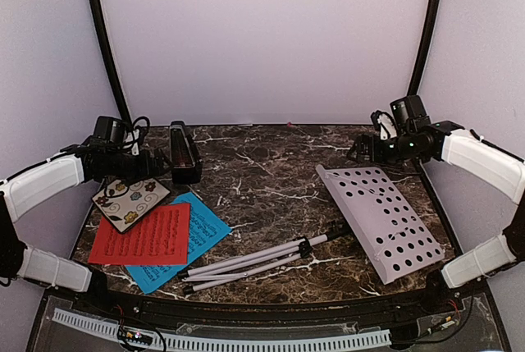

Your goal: Set up the instrument practice props

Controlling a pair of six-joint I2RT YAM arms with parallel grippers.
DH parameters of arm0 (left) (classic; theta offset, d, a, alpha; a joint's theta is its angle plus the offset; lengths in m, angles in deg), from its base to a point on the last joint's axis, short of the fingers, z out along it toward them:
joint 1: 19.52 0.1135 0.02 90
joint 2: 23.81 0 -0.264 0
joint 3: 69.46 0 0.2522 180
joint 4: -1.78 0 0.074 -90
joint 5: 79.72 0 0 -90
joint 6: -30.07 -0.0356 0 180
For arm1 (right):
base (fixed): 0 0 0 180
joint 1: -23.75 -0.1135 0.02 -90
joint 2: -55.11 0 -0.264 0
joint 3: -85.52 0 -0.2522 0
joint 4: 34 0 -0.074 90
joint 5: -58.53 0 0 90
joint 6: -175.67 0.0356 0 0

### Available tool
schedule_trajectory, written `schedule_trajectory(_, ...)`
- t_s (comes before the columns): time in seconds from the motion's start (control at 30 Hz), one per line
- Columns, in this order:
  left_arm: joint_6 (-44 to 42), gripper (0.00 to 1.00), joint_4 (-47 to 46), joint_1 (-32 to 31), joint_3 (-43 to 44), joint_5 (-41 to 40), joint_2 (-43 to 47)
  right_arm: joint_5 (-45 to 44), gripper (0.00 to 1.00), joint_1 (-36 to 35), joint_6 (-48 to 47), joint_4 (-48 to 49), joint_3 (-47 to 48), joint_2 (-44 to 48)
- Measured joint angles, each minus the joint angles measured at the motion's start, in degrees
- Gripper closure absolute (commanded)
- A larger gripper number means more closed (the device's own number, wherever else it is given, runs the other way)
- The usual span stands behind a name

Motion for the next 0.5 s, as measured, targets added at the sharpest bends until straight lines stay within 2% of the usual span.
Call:
schedule_trajectory(0.33, -4.4, 0.01, -1.6, -0.1, 0.0, 9.0, -0.3, -0.9, 0.01, -5.7, -1.8, -7.8, -0.8, 1.1)
schedule_trajectory(0.5, -5.5, 0.01, -2.5, -0.2, 0.0, 12.3, -0.8, -3.9, 0.08, -10.1, -1.7, -10.0, -2.9, 1.3)
